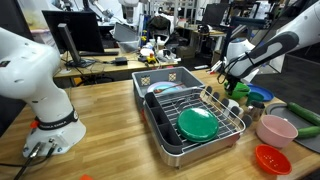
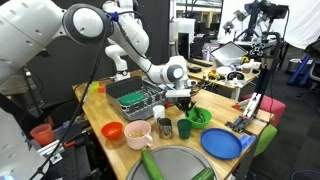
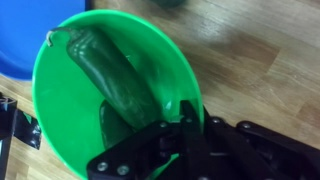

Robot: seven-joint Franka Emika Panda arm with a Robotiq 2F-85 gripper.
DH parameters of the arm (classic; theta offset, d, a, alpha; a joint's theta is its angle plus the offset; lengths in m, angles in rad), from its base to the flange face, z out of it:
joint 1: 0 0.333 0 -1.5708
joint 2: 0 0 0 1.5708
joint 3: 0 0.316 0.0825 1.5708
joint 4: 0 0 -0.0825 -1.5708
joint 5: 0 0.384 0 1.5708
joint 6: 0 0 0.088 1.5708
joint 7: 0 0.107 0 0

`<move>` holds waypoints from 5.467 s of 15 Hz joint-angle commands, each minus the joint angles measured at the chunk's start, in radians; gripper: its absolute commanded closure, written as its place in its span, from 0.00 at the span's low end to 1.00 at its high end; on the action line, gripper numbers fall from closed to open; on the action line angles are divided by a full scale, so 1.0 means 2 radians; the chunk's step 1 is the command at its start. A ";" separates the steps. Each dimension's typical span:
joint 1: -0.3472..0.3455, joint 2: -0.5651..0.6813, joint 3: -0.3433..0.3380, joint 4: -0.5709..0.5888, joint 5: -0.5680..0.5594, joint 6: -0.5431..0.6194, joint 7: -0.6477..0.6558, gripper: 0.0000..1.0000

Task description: Move the light-green bowl to the left

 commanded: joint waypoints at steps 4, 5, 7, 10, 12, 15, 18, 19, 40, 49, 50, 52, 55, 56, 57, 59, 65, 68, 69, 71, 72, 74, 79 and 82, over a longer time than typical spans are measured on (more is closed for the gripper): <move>-0.001 0.001 -0.003 0.012 -0.002 -0.016 0.000 0.99; -0.001 -0.002 -0.004 0.009 -0.003 -0.013 0.002 0.99; 0.000 -0.007 -0.006 0.002 -0.004 -0.003 0.007 0.99; 0.003 -0.018 -0.011 -0.009 -0.006 0.019 0.022 0.99; 0.004 -0.028 -0.014 -0.015 -0.007 0.036 0.035 0.99; 0.003 -0.047 -0.014 -0.027 -0.003 0.053 0.045 0.99; 0.006 -0.078 -0.012 -0.051 -0.004 0.047 0.045 0.99; 0.010 -0.093 -0.013 -0.066 -0.009 0.046 0.044 0.99; 0.064 -0.350 0.044 -0.330 -0.028 0.025 0.075 0.96; 0.105 -0.378 0.058 -0.357 -0.139 0.010 0.095 0.99; 0.114 -0.385 0.065 -0.366 -0.157 0.008 0.101 0.99; 0.126 -0.399 0.087 -0.383 -0.172 0.008 0.100 0.99; 0.133 -0.429 0.120 -0.420 -0.170 0.031 0.082 0.99; 0.134 -0.440 0.128 -0.432 -0.169 0.037 0.075 0.99; 0.134 -0.452 0.136 -0.443 -0.166 0.043 0.065 0.99; 0.131 -0.473 0.145 -0.468 -0.170 0.070 0.032 0.99; 0.131 -0.472 0.149 -0.467 -0.161 0.068 0.019 0.96; 0.131 -0.469 0.151 -0.466 -0.161 0.068 0.021 0.96; 0.131 -0.469 0.151 -0.466 -0.161 0.068 0.021 0.96; 0.134 -0.468 0.153 -0.466 -0.168 0.066 0.013 0.99; 0.135 -0.470 0.155 -0.469 -0.183 0.064 0.013 0.99; 0.137 -0.473 0.161 -0.480 -0.195 0.078 -0.003 0.99; 0.144 -0.492 0.180 -0.525 -0.227 0.143 -0.061 0.99; 0.146 -0.517 0.186 -0.561 -0.245 0.202 -0.084 0.99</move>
